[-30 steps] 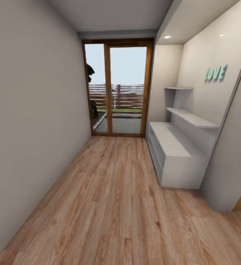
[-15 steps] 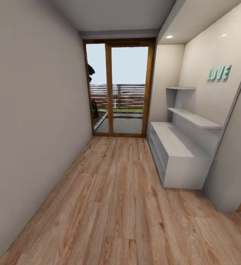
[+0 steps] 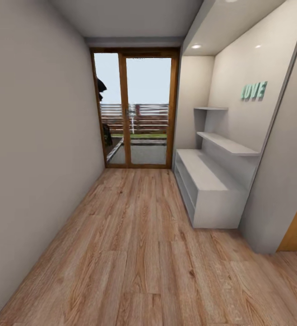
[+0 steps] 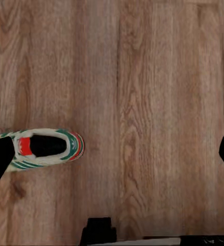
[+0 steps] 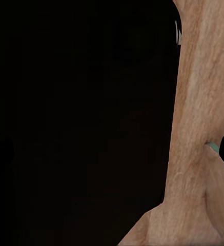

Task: Pick up the two gym shoes and the two sandals from the corridor floor and place them onto the hallstand (shoe rack) in the corridor, making sure they are on the rack and not on the floor. Arrange them so the two gym shoes are next to each other and the two sandals are next to each other.

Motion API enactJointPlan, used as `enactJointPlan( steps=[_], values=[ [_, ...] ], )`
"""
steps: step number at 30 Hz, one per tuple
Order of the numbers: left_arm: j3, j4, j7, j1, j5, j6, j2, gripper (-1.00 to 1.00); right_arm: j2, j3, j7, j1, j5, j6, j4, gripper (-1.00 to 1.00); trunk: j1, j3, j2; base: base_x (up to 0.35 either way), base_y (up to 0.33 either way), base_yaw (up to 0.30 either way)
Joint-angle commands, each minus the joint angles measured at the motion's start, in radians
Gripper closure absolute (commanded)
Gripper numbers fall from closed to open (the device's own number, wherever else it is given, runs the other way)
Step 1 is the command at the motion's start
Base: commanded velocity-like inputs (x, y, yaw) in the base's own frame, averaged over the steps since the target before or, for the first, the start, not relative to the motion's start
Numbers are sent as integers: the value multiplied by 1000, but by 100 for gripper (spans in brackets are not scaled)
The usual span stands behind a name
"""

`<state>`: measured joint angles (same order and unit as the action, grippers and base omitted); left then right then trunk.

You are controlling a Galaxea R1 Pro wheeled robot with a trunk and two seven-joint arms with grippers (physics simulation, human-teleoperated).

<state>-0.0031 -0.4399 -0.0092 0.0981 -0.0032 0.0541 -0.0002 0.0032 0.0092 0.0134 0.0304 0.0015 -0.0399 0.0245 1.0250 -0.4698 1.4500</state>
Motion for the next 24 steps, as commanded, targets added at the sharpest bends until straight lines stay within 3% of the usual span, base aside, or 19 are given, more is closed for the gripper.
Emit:
enactJointPlan(
  steps=[1, 2, 3, 5, 6, 7, 10, 14, 15, 16, 17, 19, 21, 22, 23, 24],
  values=[
    [0, -101, 0, 4, 0, -3, 0, -100, 0, 0, 0, 0, 0, 0, 0, -100, 0, 0, 0, 0, 0, -8],
    [0, -150, 0, 6, 0, -4, 0, -100, 0, 0, 0, 0, 0, 0, 0, -100, 0, 0, 0, 0, 0, -6],
    [1, -286, 0, 10, 0, -6, 0, -100, 0, -1, 0, 0, 0, 0, 0, -100, 0, 0, 0, 0, 0, -3],
    [1, -451, 2, 13, -1, -8, 0, -100, 0, -1, 0, 0, 0, 0, 1, -100, 0, 0, 0, 0, 0, -2],
    [1, -475, 2, 14, -1, -9, 0, -100, 0, -1, 0, 0, 0, 0, 1, -100, 0, 0, 0, 0, 0, 0],
    [2, -554, 3, 42, -1, -29, -1, -100, 0, -1, 0, 0, 0, 0, 1, -100, 0, 0, 0, 0, 0, 0],
    [2, -568, 3, 80, -1, -76, -1, -100, -1, -1, -1, 0, 0, 0, 1, -100, 0, 0, 0, 0, 0, 0],
    [2, -578, 2, 182, 4, -212, -1, -100, -1, -2, 0, 0, 0, 0, 7, -100, 0, 0, 0, 0, 0, 0],
    [2, -580, 3, 243, 5, -284, -1, -100, -2, -2, 0, 0, 0, 0, 22, -100, 0, 0, 0, 0, 0, 0],
    [2, -581, 2, 327, 6, -406, -1, -100, -1, -2, -2, 0, 0, 0, 65, -100, 0, 0, 0, 0, 0, 0],
    [1, -582, 2, 375, 5, -515, 0, -100, 1, -2, -6, 0, -1, 10, 182, -100, 0, 0, 0, 0, 0, 0],
    [-1, -583, 2, 389, 2, -548, 0, -100, 1, -2, -8, 0, -3, 45, 382, -100, 0, 0, 0, 0, 0, 0],
    [-1, -583, 3, 393, 1, -556, 0, -100, 1, -2, -9, 0, -3, 95, 501, -100, 0, 0, 0, 0, 0, 0],
    [-1, -583, 3, 395, 1, -562, 0, -100, 1, -2, -9, -2, -4, 177, 615, -100, 0, 0, 0, 0, 0, 0],
    [-1, -584, 3, 396, 1, -564, 0, -100, 1, -2, -9, -3, -4, 229, 667, -100, 0, 0, 0, 0, 0, 0],
    [-1, -584, 2, 397, 0, -567, 0, -100, 1, -2, -10, -8, -4, 351, 759, -100, 0, 0, 0, 0, 0, 0]
  ],
)
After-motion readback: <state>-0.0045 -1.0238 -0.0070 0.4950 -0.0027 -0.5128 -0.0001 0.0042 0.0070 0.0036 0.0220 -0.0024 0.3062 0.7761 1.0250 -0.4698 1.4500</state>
